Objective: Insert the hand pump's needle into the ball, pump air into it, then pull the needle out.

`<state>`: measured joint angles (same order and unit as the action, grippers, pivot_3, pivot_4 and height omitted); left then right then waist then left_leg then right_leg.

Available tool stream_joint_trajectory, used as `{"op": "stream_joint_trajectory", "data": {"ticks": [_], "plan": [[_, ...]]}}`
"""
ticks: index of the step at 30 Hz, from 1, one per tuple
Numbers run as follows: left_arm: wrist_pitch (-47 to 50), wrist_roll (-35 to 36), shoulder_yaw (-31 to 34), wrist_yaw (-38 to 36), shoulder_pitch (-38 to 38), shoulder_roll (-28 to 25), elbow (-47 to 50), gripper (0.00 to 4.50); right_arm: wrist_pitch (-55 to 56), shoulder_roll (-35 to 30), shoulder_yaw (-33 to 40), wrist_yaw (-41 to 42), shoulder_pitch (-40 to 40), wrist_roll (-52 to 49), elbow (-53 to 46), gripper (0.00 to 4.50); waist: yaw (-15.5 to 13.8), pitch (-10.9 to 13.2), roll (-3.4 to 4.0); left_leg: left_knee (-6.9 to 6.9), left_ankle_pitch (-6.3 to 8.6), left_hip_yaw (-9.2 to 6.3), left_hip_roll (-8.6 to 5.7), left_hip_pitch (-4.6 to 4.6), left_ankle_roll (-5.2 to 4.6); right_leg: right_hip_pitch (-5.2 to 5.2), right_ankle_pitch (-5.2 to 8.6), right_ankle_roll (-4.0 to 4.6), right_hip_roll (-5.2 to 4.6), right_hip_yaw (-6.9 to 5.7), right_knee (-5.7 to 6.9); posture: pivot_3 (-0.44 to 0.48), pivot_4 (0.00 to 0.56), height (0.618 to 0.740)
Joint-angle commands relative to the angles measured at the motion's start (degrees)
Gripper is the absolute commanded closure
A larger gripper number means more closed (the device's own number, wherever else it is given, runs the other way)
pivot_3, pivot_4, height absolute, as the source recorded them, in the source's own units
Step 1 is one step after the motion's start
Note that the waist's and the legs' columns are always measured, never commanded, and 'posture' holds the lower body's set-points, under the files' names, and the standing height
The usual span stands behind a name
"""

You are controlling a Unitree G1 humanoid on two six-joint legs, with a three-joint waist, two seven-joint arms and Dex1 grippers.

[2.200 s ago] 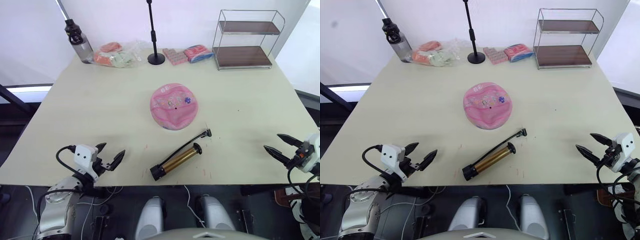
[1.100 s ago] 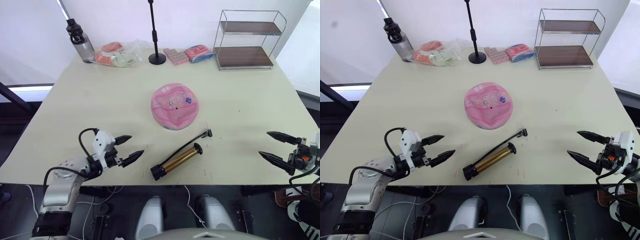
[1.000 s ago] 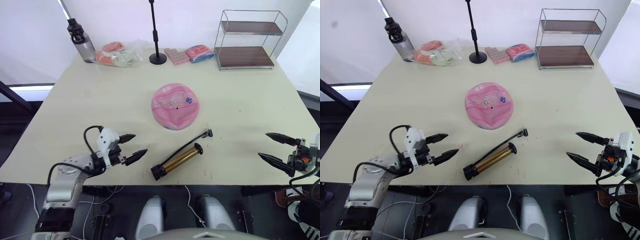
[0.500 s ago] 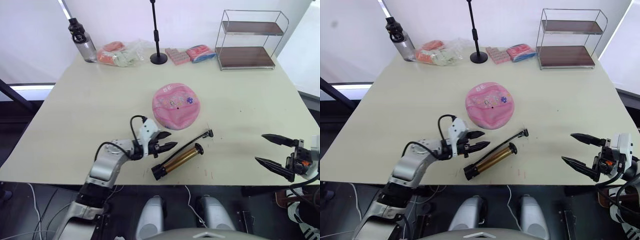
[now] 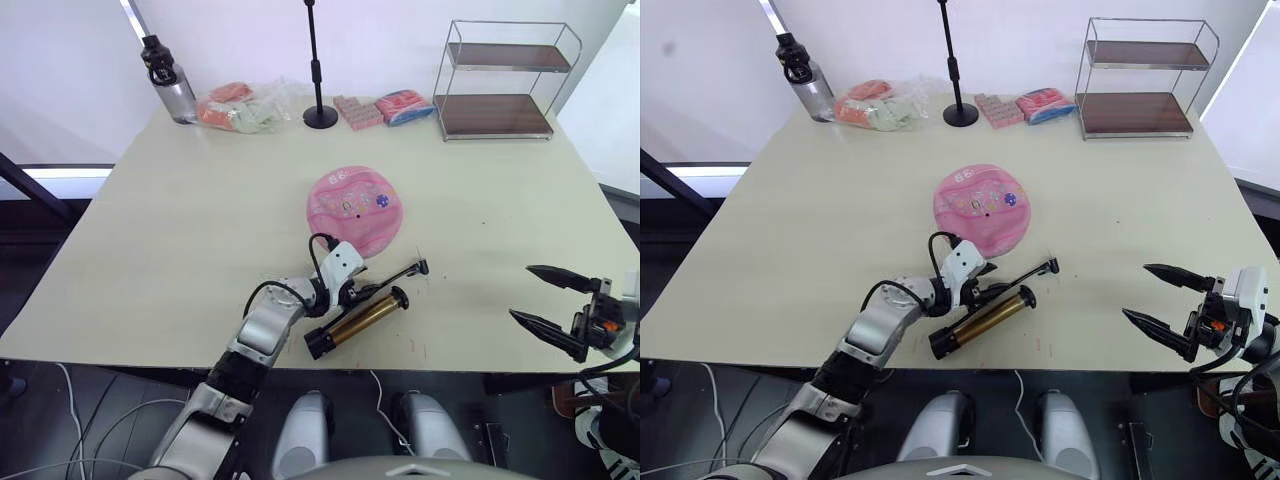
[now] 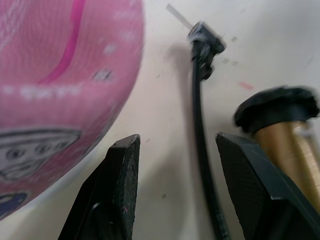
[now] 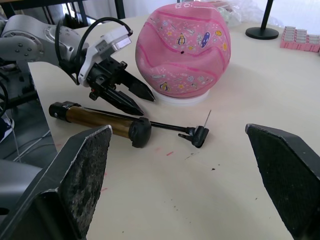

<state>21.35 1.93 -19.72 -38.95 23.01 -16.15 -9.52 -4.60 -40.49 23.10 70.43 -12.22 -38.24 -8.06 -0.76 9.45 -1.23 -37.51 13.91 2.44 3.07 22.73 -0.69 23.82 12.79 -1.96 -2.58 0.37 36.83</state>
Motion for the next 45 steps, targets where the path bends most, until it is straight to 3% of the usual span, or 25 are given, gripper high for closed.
{"op": "stream_joint_trajectory", "data": {"ticks": [1,15,19,21,22,23,30,41,45], "plan": [[-3.1,-1.7,-1.3,0.9,2.3,2.8,-5.1,1.95,0.4,-0.1,2.2,-0.3,-0.6,-1.0,-2.4,0.00,0.0,0.0,0.00,-0.01,0.00,-0.02,-0.03,0.02,0.00,0.00,0.00,0.00,0.00,0.04,0.00,0.000,0.150,0.740],[-11.8,-6.2,-3.7,-0.9,10.5,10.6,-23.6,1.95,-1.2,-0.1,2.0,-1.0,-1.4,-1.4,-4.6,0.00,-0.2,0.0,0.01,-0.23,-0.02,-0.45,-0.41,0.09,-0.03,-0.22,0.03,-0.17,0.01,0.24,0.00,0.000,0.150,0.740],[-13.1,-6.4,-3.3,-1.5,10.4,11.2,-24.7,3.12,-1.2,-0.1,2.5,-1.0,-2.0,-1.4,-4.7,0.00,-0.2,0.0,0.01,-0.37,-0.01,-0.50,-0.47,0.17,-0.04,-0.26,0.02,-0.24,0.01,0.31,0.00,0.000,0.150,0.740],[-13.1,-6.5,-3.3,-1.8,9.7,11.1,-23.7,3.99,-1.3,-0.2,2.7,-1.1,-2.3,-1.5,-4.9,0.00,-0.2,0.0,0.01,-0.39,0.00,-0.50,-0.48,0.18,-0.05,-0.26,0.01,-0.27,0.01,0.34,0.00,0.000,0.150,0.740],[-13.0,-6.4,-3.2,-2.0,9.3,10.9,-23.0,3.99,-1.3,-0.1,2.7,-1.2,-2.3,-1.5,-5.0,0.00,-0.2,0.0,0.01,-0.39,0.00,-0.51,-0.48,0.18,-0.05,-0.26,0.01,-0.27,0.01,0.34,0.00,0.000,0.150,0.740],[-12.9,-6.4,-3.2,-2.2,8.9,10.7,-22.3,4.39,-1.3,-0.1,2.7,-1.3,-2.4,-1.5,-5.1,0.00,-0.1,0.0,0.01,-0.39,0.00,-0.53,-0.48,0.18,-0.05,-0.26,0.01,-0.28,0.01,0.33,0.01,0.000,0.150,0.740],[-13.4,-5.3,-1.9,-3.2,5.3,9.1,-14.6,4.39,-3.3,1.7,1.2,-5.2,-2.3,-2.0,-6.6,0.00,0.1,0.0,0.02,-0.37,0.01,-0.55,-0.47,0.18,-0.06,-0.24,0.02,-0.28,0.04,0.35,0.01,0.000,0.150,0.740],[-15.7,2.9,3.7,-6.1,1.3,9.0,-2.3,4.39,-19.3,8.8,-4.7,-28.0,2.2,-2.7,-12.9,0.00,0.1,0.0,0.03,-0.38,0.01,-0.55,-0.44,0.21,-0.07,-0.23,0.03,-0.28,0.04,0.34,0.02,0.000,0.150,0.740],[-15.0,5.5,3.8,-10.0,2.2,7.9,0.6,4.39,-25.6,12.3,-5.3,-34.9,6.1,-7.6,-15.3,0.00,0.1,0.0,0.04,-0.37,0.01,-0.56,-0.43,0.24,-0.07,-0.19,0.02,-0.26,0.06,0.35,0.03,0.000,0.150,0.740]]}}
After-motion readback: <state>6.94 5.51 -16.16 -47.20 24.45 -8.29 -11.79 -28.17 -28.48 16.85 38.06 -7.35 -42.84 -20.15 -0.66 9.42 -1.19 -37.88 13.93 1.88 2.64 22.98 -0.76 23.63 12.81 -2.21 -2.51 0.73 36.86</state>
